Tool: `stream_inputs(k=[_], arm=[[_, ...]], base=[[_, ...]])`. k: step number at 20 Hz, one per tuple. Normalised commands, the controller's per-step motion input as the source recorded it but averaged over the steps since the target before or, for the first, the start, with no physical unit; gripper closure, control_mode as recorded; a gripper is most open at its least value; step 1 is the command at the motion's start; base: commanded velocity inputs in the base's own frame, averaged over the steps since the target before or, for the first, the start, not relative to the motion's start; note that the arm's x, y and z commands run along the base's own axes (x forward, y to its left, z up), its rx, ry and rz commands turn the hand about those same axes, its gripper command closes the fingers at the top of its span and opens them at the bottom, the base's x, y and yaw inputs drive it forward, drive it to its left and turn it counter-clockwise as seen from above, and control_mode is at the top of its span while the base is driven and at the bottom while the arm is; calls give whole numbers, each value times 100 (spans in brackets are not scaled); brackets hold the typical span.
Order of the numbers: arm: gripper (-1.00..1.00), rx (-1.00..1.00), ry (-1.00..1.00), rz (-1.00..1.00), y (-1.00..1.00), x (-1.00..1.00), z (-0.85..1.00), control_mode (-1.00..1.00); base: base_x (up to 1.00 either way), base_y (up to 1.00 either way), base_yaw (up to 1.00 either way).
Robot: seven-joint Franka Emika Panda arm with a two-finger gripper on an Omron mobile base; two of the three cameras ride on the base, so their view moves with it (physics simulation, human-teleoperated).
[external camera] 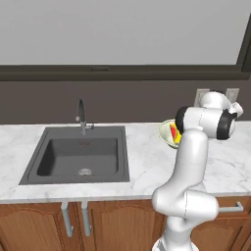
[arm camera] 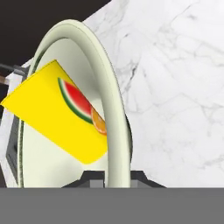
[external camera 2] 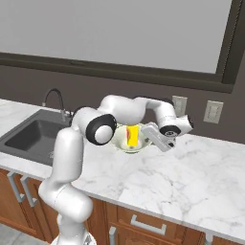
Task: Place the cup inside the bowl on the dining table and move the bowl to any counter.
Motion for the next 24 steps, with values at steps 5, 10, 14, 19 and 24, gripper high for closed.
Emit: stream_inputs(k=[5,10,14,19,24], arm=[[100,-6,0,0,0,0,-16,-100],[100,-4,0,0,0,0,-28,-100],[100,-2,0,0,0,0,-12,-100],[100,0,1,0,0,0,0,-100],[-100,-1,2,0,5,0,0,-100]], base=[[0,0,0],[0,0,0],[0,0,0],[0,0,0],[0,0,0]])
